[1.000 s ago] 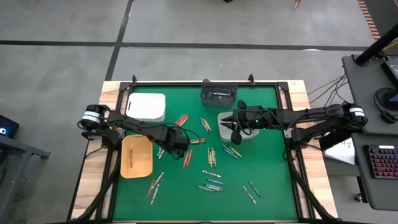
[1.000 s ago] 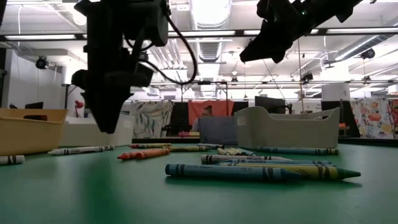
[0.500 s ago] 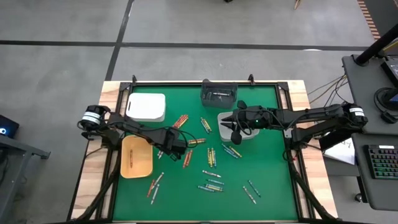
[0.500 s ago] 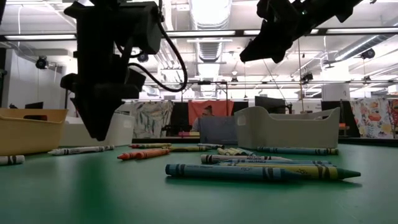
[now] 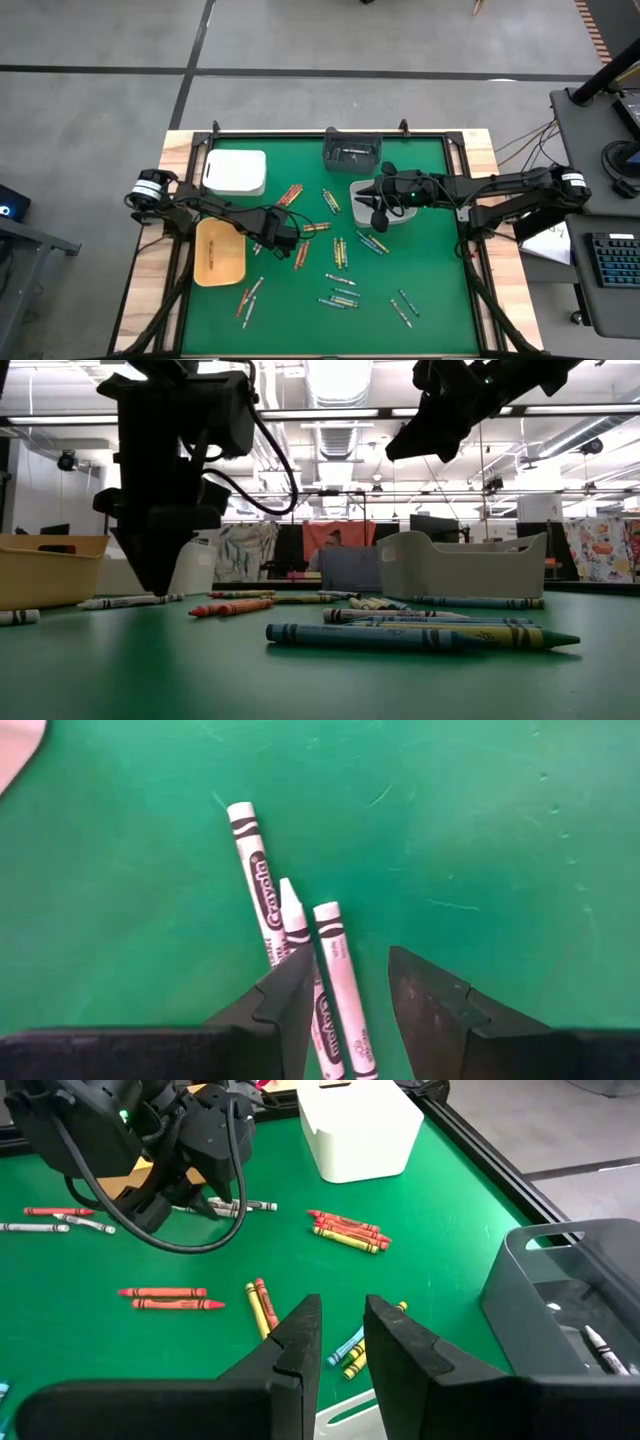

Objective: Sort crayons
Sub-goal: Put the white crayon into the black bin

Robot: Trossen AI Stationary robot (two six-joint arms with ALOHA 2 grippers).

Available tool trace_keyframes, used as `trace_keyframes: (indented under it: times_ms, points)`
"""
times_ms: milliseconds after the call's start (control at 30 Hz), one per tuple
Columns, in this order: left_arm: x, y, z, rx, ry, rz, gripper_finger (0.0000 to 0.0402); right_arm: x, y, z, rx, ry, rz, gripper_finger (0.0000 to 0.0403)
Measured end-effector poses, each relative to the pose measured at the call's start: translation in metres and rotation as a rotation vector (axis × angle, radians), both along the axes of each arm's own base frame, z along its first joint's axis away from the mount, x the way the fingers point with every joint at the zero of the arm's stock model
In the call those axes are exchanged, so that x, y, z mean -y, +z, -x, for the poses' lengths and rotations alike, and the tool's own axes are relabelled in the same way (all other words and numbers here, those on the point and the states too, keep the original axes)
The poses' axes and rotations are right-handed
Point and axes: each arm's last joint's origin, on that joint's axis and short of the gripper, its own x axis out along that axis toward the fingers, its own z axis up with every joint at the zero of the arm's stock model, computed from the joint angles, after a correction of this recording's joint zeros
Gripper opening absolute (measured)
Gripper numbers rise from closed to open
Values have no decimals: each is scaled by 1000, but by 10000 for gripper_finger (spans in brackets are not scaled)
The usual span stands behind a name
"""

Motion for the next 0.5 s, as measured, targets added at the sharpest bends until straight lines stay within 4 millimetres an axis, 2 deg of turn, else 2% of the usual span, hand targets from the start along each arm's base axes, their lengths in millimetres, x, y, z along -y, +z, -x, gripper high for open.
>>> trace_keyframes:
  times_ms: [500]
  points:
    - [1,-4,-1,32,0,1,113,0,0,0,0,-2,-4,68]
